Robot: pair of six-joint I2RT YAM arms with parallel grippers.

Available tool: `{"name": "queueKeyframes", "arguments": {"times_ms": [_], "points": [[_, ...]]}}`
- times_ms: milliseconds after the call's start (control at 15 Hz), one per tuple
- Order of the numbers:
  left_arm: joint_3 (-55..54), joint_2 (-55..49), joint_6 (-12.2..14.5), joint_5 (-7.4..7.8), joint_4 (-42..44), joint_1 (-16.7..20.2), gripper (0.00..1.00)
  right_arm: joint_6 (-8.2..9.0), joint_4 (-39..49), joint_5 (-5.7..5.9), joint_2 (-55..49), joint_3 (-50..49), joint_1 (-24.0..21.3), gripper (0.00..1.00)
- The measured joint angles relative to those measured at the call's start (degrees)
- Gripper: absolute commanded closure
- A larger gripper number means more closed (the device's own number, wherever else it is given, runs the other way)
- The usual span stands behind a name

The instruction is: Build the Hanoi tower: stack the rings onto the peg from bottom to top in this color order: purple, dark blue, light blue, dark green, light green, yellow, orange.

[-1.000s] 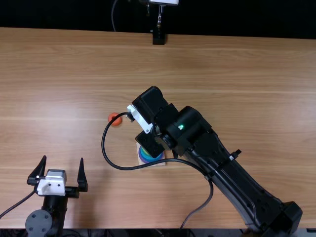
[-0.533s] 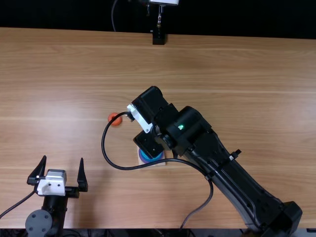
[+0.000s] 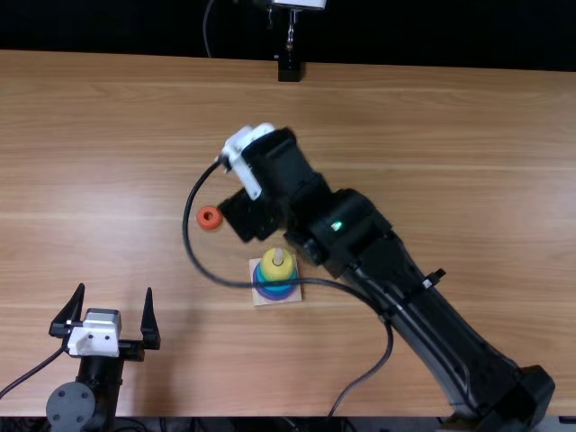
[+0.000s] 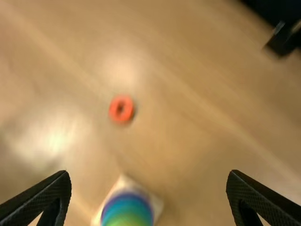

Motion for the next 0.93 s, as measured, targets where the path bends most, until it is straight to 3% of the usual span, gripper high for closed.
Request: {"name": "queueKeyframes", "arguments": {"times_ms": [200,467,800,933], "points": [[0.0,0.0,0.0,-0.02,0.0,0.0,0.0,0.04,19.2,0.66,-2.4,-11.6,-12.8,0.0],[0.0,0.0,0.0,0.0,0.0,0.0,0.0,0.04,41.9,0.9,-27.9,-32.8,-22.4,0.0],[0.0,0.0,0.0,0.0,0.0,0.0,0.0,0.02,46.8,0.81,-58.2,-65.7,-31.5,0.0],[0.0,0.0,0.0,0.0,0.0,0.0,0.0,0.02,51.6,0.85,-75.1,-76.1,-33.5,0.0]]}}
